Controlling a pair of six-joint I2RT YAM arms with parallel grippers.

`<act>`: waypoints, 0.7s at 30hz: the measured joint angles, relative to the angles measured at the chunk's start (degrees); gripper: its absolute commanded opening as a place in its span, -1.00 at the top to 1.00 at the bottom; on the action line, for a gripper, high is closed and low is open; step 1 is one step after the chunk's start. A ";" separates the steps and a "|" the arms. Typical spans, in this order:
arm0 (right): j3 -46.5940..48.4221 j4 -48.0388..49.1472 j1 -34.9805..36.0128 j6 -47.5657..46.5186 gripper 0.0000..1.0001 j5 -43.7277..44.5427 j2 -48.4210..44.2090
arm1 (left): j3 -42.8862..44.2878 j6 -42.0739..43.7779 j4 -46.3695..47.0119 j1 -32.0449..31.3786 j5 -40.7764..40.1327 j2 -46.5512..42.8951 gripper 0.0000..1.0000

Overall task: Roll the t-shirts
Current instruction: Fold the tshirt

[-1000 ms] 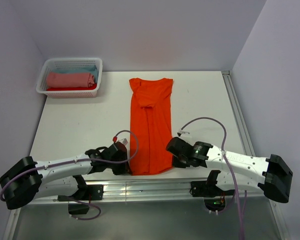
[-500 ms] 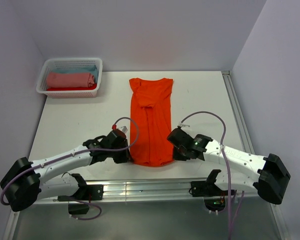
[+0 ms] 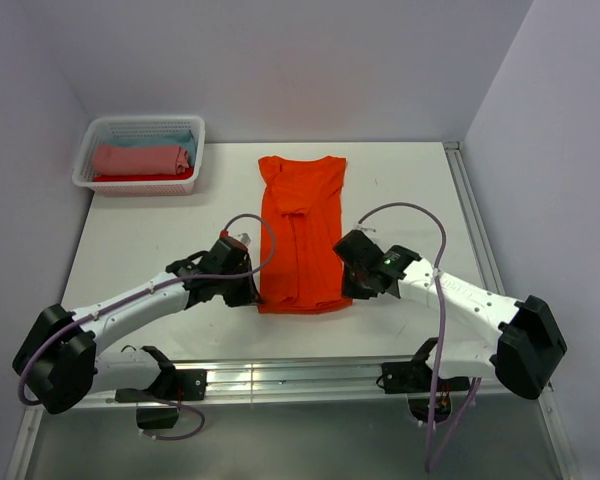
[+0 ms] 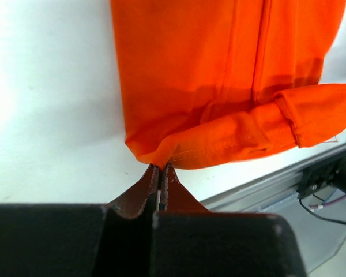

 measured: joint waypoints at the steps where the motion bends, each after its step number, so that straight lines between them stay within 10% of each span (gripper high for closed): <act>1: 0.39 0.04 -0.39 -0.37 1.00 -0.17 0.68 | 0.33 0.42 -0.15 0.63 0.11 0.35 0.99; 21: 10.16 1.44 -8.59 -8.15 1.00 -3.02 12.66 | 10.14 8.52 0.11 8.46 2.51 12.07 0.99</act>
